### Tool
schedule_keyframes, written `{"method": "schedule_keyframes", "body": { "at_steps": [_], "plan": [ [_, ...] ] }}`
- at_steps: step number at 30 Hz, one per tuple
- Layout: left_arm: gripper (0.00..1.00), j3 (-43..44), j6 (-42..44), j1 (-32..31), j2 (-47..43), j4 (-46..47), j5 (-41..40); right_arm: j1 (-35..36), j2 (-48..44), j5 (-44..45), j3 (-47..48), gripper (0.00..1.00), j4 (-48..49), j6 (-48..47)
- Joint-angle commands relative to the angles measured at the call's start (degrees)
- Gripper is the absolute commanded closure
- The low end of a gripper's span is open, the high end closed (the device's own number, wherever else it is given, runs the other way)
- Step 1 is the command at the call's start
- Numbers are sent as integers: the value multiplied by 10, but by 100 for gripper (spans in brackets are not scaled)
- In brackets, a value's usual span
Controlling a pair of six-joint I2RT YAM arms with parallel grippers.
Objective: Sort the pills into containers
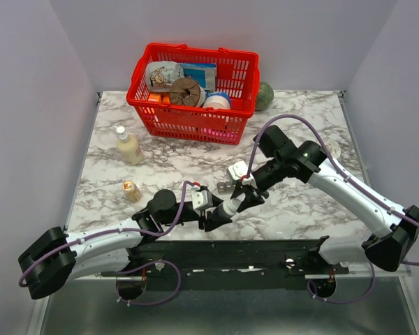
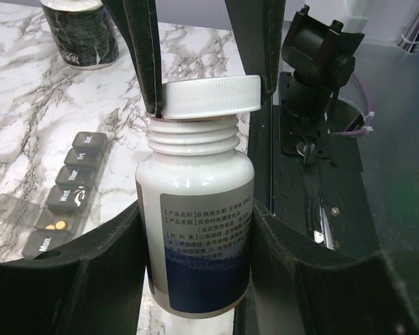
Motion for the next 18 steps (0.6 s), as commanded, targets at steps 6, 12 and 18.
{"method": "schedule_keyframes", "body": {
  "at_steps": [6,12,18],
  "plan": [
    [100,9,-10,-3,-28,35,22,13,7,69,11,81,33,23],
    [100,1,-13,-3,-41,38,15,13,1,83,4,81,38,29],
    [100,2,-15,-3,-39,44,16,13,5,83,3,81,41,35]
  ]
}}
